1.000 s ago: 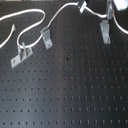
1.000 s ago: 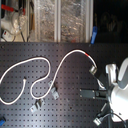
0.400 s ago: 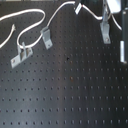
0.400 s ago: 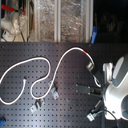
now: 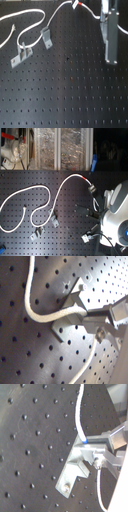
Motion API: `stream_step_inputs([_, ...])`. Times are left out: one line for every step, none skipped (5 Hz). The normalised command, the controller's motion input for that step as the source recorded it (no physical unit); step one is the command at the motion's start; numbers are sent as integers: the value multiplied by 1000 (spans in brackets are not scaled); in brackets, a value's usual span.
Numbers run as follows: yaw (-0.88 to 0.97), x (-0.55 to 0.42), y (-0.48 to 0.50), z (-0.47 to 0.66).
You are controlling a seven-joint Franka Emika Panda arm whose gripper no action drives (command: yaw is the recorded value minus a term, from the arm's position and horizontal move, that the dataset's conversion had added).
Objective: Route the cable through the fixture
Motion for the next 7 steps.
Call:
stream_step_inputs([957, -77, 14, 160])
stream_step_inputs([49, 81, 15, -1])
stream_step_inputs([843, 44, 78, 218])
stream_step_inputs([1000, 3, 1, 289])
stream_step_inputs([1000, 4, 1, 293])
stream_step_inputs([1000, 4, 1, 291])
stream_step_inputs([1000, 4, 1, 291])
